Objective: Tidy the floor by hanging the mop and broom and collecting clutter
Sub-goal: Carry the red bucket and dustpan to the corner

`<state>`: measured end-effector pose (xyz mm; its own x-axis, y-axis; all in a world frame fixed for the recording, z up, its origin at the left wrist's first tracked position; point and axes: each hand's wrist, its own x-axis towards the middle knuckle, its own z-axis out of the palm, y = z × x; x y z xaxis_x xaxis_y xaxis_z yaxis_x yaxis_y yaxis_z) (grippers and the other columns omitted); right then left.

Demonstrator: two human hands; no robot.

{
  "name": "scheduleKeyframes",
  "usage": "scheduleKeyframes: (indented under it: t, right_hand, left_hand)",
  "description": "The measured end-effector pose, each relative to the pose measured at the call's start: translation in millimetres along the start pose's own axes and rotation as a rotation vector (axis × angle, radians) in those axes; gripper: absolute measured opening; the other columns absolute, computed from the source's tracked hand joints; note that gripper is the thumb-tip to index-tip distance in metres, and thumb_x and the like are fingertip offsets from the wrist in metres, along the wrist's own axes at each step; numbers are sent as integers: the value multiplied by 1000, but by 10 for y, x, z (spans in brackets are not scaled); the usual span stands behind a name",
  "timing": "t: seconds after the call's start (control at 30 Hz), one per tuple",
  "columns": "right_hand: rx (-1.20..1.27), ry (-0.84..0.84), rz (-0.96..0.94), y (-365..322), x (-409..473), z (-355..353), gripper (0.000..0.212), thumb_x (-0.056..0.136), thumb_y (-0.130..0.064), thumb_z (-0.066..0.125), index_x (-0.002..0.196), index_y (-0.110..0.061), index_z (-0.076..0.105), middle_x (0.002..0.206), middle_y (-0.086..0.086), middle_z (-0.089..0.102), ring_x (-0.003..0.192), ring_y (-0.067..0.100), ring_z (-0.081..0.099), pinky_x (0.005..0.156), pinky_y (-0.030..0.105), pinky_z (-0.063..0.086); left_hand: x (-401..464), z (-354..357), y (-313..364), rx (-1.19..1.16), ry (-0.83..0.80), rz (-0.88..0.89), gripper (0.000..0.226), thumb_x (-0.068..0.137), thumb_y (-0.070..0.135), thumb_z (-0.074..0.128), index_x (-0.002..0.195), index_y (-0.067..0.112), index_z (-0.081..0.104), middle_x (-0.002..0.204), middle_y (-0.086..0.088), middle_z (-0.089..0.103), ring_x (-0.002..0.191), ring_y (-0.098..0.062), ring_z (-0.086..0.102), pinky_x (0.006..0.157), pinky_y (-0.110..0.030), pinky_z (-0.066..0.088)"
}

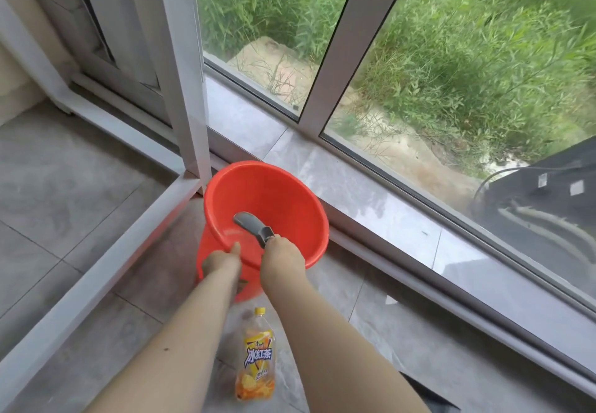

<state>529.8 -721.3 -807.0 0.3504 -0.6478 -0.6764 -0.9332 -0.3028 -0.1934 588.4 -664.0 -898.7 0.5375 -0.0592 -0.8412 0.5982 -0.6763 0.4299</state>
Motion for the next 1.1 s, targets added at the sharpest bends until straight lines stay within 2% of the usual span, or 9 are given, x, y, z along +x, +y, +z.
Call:
scheduleKeyframes:
  t: [0.03,0.1,0.27,0.33,0.47,0.57,0.8,0.9,1.1]
  right_hand:
    - [-4,17,-9,47,-72,-40,34,94,-3,40,127,-4,47,128,14,57,122,33,54,94,39,45]
    - [-18,44,-47,137,-223,-100,37,93,-2,40,129,-7,46,126,14,58,119,33,55,90,39,46]
    - [-50,69,-159,337,-694,-150,47,90,-4,46,134,-18,40,119,14,61,113,31,58,87,37,48]
    - [-51,76,-172,384,-899,-156,48,89,-3,47,135,-16,42,121,14,61,115,31,57,90,37,48]
    - [-53,109,-204,466,-1378,-99,36,95,-5,40,131,-7,46,123,16,60,116,34,57,89,42,47]
    - [-95,130,-243,532,-1789,-31,32,96,-5,41,127,-3,48,122,17,60,113,36,58,88,43,47]
    - [-97,135,-262,570,-2699,33,35,91,-4,47,126,-8,49,120,15,62,107,32,60,70,32,38]
    - [-33,144,-276,613,-3189,156,28,93,-4,43,117,-14,52,120,14,63,92,25,58,73,36,43]
    - [-141,72,-311,508,-4203,496,51,91,-4,48,139,-17,36,122,11,62,105,30,63,75,36,48]
  left_hand:
    - [-89,8,22,-32,-1,12,46,94,35,52,115,-6,58,107,-23,63,92,-43,67,71,-49,57]
    - [-230,2,20,-92,21,17,45,94,31,52,118,-7,56,108,-20,58,92,-39,65,80,-53,56]
    - [-538,-291,-288,-104,42,-18,47,96,26,49,130,-6,51,134,-20,55,119,-35,58,100,-45,50]
    - [-704,-395,-438,-133,81,15,48,96,26,51,125,-11,52,131,-24,56,111,-39,62,96,-48,52]
    - [-1148,-513,-682,-211,98,66,48,96,27,50,119,-15,55,113,-24,59,72,-37,65,90,-51,55]
    - [-1526,-620,-886,-210,76,86,52,95,33,49,117,-14,55,122,-28,61,98,-44,67,94,-48,52]
    - [-2208,-1026,-1394,-274,45,54,60,93,36,51,133,-9,46,139,-25,49,123,-42,53,103,-49,46]
    - [-2484,-1266,-1627,-286,45,72,59,95,35,49,134,-9,45,141,-24,46,126,-41,50,103,-48,46]
    - [-2991,-1892,-2416,-291,41,82,61,97,37,44,137,-8,41,144,-23,44,126,-40,52,104,-45,46]
